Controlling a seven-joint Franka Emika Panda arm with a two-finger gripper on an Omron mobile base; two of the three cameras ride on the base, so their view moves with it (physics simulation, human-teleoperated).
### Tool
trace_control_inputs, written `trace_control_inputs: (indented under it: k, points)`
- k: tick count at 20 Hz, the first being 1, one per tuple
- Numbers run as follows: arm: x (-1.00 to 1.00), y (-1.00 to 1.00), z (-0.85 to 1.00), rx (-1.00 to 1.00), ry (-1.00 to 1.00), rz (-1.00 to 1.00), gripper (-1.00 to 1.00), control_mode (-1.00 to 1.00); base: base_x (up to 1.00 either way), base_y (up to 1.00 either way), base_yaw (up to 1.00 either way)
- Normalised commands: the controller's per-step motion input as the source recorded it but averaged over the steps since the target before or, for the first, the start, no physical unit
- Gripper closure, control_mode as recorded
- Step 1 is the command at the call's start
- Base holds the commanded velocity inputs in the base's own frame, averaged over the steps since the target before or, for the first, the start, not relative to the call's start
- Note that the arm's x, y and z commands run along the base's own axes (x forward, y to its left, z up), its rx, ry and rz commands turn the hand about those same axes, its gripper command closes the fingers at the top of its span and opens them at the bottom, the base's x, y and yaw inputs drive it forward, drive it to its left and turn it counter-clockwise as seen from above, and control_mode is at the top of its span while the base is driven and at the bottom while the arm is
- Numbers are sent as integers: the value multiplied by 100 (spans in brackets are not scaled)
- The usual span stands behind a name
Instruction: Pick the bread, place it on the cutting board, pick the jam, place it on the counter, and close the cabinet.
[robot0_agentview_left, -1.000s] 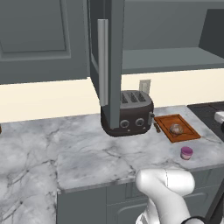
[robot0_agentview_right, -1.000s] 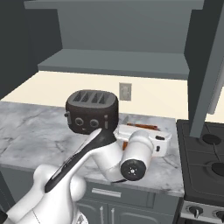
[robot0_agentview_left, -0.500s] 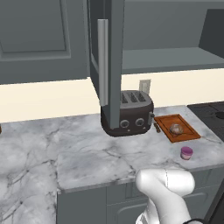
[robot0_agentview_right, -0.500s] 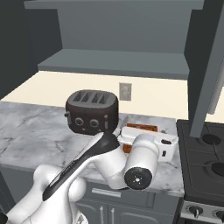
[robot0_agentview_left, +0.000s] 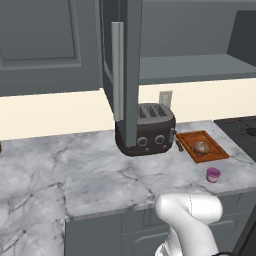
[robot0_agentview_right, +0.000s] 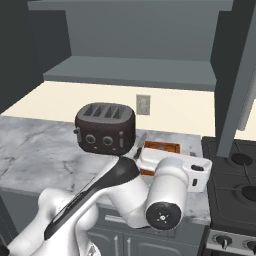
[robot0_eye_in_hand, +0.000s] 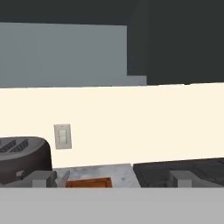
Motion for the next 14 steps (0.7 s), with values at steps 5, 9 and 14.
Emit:
trace_control_inputs:
  k: [5, 9, 14]
  points:
    - [-34, -9, 10, 0, 0, 0, -100, -100, 0, 0, 0]
    - [-34, -11, 10, 0, -2, 0, -100, -100, 0, 0, 0]
    - [-36, -16, 17, 0, -4, 0, -100, -100, 0, 0, 0]
